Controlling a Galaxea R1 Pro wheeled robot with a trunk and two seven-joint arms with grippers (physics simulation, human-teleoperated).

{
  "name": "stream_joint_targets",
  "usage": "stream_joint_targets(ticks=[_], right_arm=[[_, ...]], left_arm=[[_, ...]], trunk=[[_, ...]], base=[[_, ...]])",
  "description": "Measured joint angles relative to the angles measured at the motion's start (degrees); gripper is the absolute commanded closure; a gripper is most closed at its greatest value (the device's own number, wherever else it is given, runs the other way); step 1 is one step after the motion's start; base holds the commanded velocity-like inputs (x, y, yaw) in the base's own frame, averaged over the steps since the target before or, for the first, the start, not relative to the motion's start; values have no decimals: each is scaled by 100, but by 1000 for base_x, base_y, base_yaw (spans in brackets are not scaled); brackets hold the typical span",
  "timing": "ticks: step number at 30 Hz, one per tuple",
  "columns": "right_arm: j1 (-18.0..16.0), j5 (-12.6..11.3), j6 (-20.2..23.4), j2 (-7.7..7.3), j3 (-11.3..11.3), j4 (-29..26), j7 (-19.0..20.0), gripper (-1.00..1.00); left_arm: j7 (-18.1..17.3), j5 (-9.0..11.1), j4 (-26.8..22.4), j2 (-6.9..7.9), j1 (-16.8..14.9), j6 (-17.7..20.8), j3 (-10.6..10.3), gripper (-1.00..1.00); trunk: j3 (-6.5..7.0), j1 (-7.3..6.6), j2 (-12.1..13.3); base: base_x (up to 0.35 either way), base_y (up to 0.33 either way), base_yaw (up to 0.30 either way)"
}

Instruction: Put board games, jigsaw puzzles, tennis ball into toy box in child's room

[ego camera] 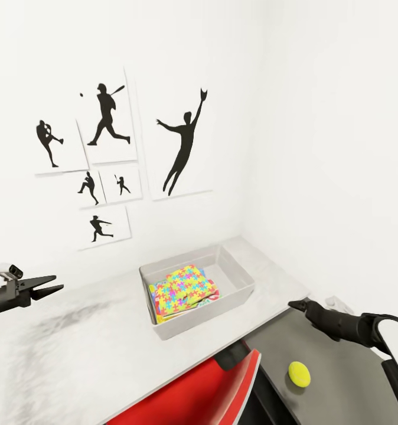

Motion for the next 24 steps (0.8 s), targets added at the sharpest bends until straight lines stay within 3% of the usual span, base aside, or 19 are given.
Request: stream_joint_targets(ticks=[9,18,24], right_arm=[[0,-1,-6,5,22,-7,0,-100],[-1,21,-10,4,45,-5,-32,-100],[0,257,-16,9,28,0,-43,-100]], left_arm=[[0,-8,0,3,0,8,-2,-100],[0,-7,0,13,0,15,5,-100],[0,-9,0,14,1,18,6,-100]], trunk=[[76,0,0],[161,1,0],[204,0,0]], base=[[-6,0,0],[-137,0,25],[-21,0,73]])
